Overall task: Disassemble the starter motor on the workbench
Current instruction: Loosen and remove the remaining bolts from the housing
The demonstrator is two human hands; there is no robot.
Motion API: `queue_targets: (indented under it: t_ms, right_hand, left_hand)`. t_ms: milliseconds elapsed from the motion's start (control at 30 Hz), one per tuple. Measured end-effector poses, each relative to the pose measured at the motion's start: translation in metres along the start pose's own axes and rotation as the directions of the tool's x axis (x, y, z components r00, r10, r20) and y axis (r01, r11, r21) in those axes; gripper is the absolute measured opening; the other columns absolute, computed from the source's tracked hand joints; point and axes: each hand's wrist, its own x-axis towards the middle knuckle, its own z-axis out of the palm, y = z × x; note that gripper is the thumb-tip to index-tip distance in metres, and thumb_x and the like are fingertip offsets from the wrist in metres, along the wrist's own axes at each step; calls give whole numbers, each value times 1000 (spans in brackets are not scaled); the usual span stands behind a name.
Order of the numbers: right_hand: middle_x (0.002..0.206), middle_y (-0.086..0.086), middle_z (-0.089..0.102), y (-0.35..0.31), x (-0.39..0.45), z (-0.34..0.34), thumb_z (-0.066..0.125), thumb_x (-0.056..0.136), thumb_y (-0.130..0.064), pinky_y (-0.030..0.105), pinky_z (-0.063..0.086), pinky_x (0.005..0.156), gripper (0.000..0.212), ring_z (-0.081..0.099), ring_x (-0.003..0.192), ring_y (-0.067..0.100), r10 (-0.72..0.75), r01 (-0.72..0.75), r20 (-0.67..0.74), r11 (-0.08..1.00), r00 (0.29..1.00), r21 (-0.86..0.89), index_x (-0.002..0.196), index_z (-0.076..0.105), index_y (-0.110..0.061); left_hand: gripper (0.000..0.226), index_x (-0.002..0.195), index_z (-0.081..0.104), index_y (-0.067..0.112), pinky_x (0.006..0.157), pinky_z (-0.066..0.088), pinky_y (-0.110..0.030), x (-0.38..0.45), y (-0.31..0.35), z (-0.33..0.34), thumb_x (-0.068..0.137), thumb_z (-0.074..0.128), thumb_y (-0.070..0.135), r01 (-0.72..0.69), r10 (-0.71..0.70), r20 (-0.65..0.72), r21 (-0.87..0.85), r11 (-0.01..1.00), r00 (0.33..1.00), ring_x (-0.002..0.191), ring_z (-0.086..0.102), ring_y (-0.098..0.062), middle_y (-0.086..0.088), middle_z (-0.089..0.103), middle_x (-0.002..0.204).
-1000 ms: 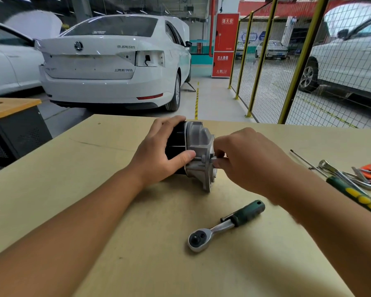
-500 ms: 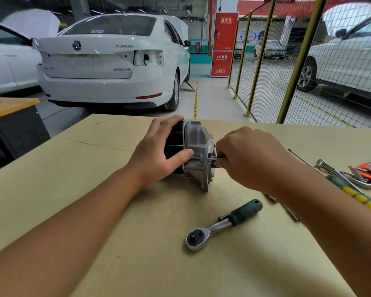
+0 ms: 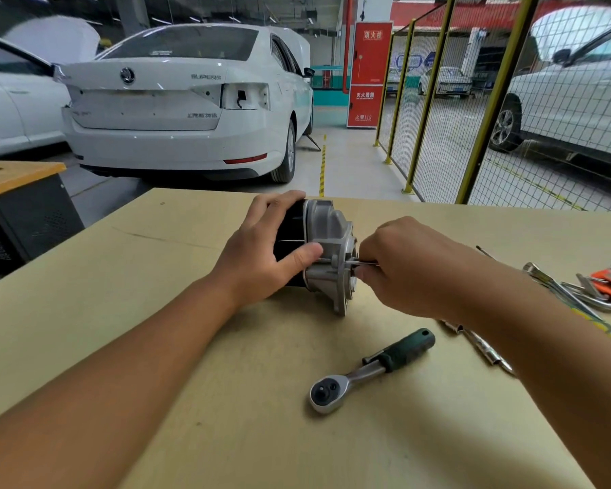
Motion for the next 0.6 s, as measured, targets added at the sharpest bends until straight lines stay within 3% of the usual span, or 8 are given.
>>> queue_targets:
  t_ms: [133,367,467,600]
  right_hand:
    - [83,3,58,3,4,0,53,100,-15,44,58,72,17,61,74,23,1,0,32,1000,999,-18,92,68,-14]
    - [82,-1,57,-4,1,-3,69,92,-39,34,51,59,17,60,72,24,-37,32,-32,991,999,-133,87,63,-24]
    - [78,-4,55,-2,0,-4,69,93,-37,35,52,60,22,58,71,21,-19,17,-36,998,999,-61,83,53,-27]
    - [71,1,59,-1,-1,-2,64,96,-34,41,54,62,22,56,65,21,-15,17,-26,998,1000,58,81,63,-18]
  left_hand:
    - [74,148,38,42,97,49,-35,1,1,1,82,61,67,8,-8,-16,7,1000,1000,119,49,-2,16,42,136]
    - [84,149,37,42,96,50,-33,0,-1,-3,75,69,68,-24,24,14,5,1000,1000,119,48,-1,16,41,136]
    - [87,150,35,43,97,50,-34,0,-3,-3,74,70,70,-23,23,29,8,1000,999,122,48,-3,16,40,138]
    - [77,149,37,42,100,48,-35,0,-2,0,81,63,68,-12,12,-3,4,1000,1000,121,48,-4,15,41,138]
